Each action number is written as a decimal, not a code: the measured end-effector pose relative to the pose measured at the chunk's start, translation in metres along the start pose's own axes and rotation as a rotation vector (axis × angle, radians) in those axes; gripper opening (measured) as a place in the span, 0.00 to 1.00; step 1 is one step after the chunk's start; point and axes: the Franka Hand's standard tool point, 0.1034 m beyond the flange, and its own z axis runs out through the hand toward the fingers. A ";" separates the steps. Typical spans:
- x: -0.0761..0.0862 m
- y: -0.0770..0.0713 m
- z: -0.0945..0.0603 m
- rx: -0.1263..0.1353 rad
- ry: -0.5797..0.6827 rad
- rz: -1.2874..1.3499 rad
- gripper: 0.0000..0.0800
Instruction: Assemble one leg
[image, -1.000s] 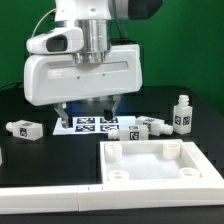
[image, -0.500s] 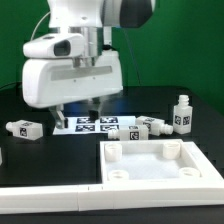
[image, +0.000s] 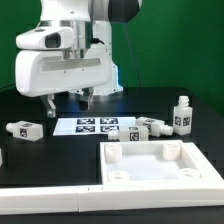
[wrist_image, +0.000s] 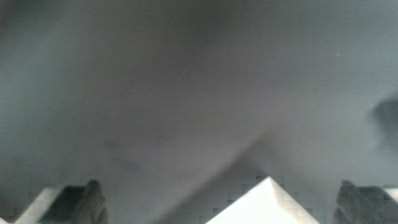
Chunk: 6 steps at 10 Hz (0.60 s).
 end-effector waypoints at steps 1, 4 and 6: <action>-0.003 -0.001 0.002 0.004 -0.004 0.002 0.81; -0.045 -0.021 0.027 0.026 -0.202 0.004 0.81; -0.039 -0.028 0.025 0.063 -0.288 0.041 0.81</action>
Offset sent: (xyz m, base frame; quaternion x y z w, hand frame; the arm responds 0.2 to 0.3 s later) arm -0.0448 -0.0701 -0.0242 -0.0571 -0.2388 0.0150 0.9693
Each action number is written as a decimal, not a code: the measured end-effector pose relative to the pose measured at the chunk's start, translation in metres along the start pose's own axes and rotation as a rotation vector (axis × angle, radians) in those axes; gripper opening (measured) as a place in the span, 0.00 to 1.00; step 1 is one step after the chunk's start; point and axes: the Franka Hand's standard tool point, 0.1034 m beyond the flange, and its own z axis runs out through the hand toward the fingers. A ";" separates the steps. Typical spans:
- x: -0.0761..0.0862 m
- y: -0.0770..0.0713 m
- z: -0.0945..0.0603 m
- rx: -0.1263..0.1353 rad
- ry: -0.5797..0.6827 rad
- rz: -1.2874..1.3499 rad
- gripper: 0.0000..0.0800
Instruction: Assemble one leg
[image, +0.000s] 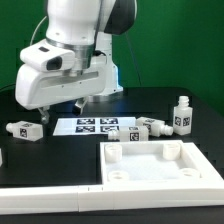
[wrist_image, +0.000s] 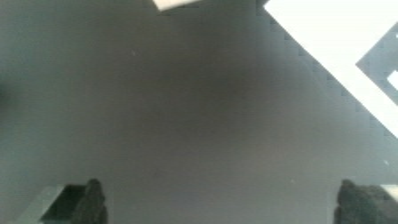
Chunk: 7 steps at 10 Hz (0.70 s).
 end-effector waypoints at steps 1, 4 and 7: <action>0.003 -0.006 0.002 0.020 -0.063 0.000 0.81; -0.028 0.000 0.022 0.042 -0.260 -0.077 0.81; -0.045 0.002 0.031 0.056 -0.410 -0.068 0.81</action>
Offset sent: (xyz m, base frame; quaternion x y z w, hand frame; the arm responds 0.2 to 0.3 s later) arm -0.0335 -0.0777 -0.0002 -0.0316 -0.2710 -0.0503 0.9607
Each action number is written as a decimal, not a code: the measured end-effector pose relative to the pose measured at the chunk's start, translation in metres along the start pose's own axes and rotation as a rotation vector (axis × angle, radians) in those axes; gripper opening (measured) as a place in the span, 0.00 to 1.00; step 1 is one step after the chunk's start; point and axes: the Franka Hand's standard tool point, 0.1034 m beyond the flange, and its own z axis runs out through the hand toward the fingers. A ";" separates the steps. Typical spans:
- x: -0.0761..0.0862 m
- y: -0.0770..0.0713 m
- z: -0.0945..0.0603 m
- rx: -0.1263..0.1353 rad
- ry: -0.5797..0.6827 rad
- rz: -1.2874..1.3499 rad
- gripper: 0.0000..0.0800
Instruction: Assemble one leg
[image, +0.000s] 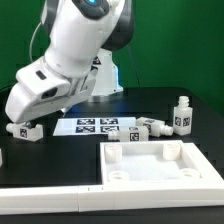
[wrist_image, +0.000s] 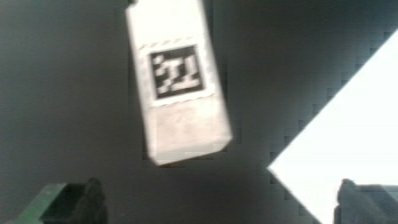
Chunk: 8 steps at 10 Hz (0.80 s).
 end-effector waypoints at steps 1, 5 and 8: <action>0.006 0.001 -0.001 -0.008 0.000 -0.016 0.81; -0.016 0.013 0.026 -0.049 -0.033 0.016 0.81; -0.023 0.013 0.031 -0.041 -0.032 0.072 0.81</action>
Offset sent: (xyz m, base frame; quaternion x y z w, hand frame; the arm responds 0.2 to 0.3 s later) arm -0.0213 -0.0605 -0.0180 -0.0530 -0.0613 0.0299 0.9963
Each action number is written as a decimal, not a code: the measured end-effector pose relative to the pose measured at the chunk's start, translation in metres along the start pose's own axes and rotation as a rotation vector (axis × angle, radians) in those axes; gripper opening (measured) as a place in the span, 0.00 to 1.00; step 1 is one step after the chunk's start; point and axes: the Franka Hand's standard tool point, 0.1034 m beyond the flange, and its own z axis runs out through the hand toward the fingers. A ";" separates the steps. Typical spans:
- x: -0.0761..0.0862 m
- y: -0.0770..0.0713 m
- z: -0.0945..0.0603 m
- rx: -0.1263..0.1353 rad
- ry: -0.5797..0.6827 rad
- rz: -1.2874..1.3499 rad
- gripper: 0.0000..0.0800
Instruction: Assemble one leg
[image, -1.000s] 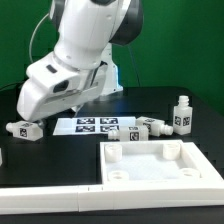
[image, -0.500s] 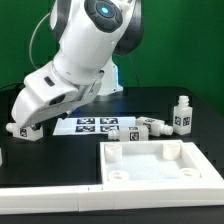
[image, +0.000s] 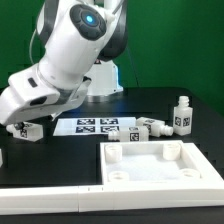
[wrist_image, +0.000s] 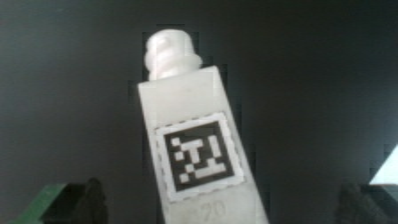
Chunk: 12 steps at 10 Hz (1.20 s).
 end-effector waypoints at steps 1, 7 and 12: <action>0.000 0.000 0.000 0.000 0.000 0.000 0.81; 0.000 0.001 0.017 -0.026 -0.194 0.014 0.81; 0.000 0.001 0.017 -0.026 -0.196 0.013 0.66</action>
Offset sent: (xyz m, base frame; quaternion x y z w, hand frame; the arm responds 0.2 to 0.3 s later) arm -0.0076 -0.0436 -0.0062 -0.0119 -0.1860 -0.0195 0.9823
